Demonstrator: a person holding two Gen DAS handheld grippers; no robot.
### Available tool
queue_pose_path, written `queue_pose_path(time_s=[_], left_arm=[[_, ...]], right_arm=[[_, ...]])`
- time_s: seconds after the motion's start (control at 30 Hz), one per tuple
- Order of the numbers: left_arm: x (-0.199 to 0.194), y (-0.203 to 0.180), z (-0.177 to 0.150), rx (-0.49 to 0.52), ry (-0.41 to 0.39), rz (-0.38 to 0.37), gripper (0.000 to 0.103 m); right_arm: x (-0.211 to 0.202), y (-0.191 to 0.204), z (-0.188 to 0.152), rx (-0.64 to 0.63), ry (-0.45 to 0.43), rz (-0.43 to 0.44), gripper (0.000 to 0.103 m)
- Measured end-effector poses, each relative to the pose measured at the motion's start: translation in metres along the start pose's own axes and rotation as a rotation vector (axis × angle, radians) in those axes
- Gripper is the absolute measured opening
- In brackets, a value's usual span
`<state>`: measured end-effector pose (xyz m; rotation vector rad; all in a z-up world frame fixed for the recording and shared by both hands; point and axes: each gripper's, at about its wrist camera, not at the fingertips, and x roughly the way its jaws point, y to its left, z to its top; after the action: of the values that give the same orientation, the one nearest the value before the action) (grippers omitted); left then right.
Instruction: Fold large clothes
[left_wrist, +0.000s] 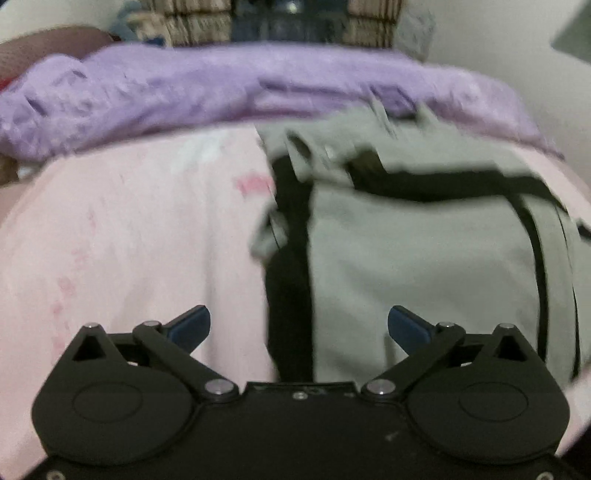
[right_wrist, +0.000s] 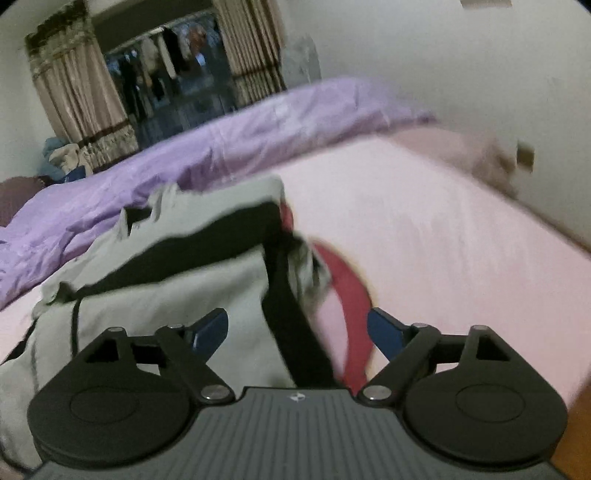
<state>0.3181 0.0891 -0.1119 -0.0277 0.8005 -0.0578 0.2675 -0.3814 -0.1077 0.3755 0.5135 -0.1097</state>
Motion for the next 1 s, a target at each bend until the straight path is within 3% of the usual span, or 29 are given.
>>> queue_pose_path(time_s=[0.1,0.23,0.33,0.4,0.47,0.5,0.53,0.57,0.6,0.63,0.67,0.7,0.87,1.0], left_arm=[[0.013,-0.005,-0.018,-0.032,0.071,-0.077,0.103],[0.024,-0.013,-0.03,-0.057,0.092,-0.086,0.103],[0.026,-0.018,-0.035,-0.064,0.076,-0.078,0.103],[0.026,-0.02,-0.034,-0.051,0.073,-0.075,0.103],[0.025,-0.018,-0.036,-0.056,0.065,-0.08,0.103],[0.023,-0.016,-0.036,-0.06,0.058,-0.08,0.103],[0.022,-0.014,-0.036,-0.073,0.051,-0.078,0.101],[0.018,-0.013,-0.037,-0.083,0.045,-0.075,0.093],[0.015,-0.011,-0.037,-0.099,0.037,-0.079,0.075],[0.007,-0.008,-0.038,-0.11,0.03,-0.075,0.063],[0.002,-0.006,-0.037,-0.114,0.025,-0.055,0.038],[-0.002,-0.004,-0.035,-0.114,0.018,-0.036,0.023],[-0.012,0.02,-0.036,-0.197,0.02,-0.081,0.013],[-0.026,0.015,-0.041,-0.149,0.01,-0.069,0.013]], right_arm=[[0.006,-0.007,-0.014,0.011,0.056,0.011,0.1],[0.034,0.004,-0.027,-0.026,0.229,-0.053,0.101],[0.039,0.018,-0.036,-0.102,0.221,-0.058,0.103],[0.042,0.02,-0.039,-0.116,0.205,-0.048,0.097],[0.042,0.02,-0.039,-0.139,0.183,-0.056,0.055],[0.042,0.018,-0.036,-0.123,0.181,-0.068,0.049],[0.042,0.012,-0.031,-0.084,0.187,-0.068,0.036],[0.04,0.007,-0.027,-0.047,0.193,-0.058,0.021],[0.037,0.003,-0.025,-0.026,0.196,-0.051,0.018],[0.032,0.001,-0.022,-0.027,0.192,-0.041,0.015],[0.027,0.001,-0.02,-0.033,0.188,-0.033,0.012],[0.02,0.001,-0.02,-0.034,0.175,-0.025,0.011],[-0.015,0.0,-0.014,0.006,0.108,0.027,0.008],[-0.027,0.002,-0.017,-0.012,0.116,0.007,0.01]])
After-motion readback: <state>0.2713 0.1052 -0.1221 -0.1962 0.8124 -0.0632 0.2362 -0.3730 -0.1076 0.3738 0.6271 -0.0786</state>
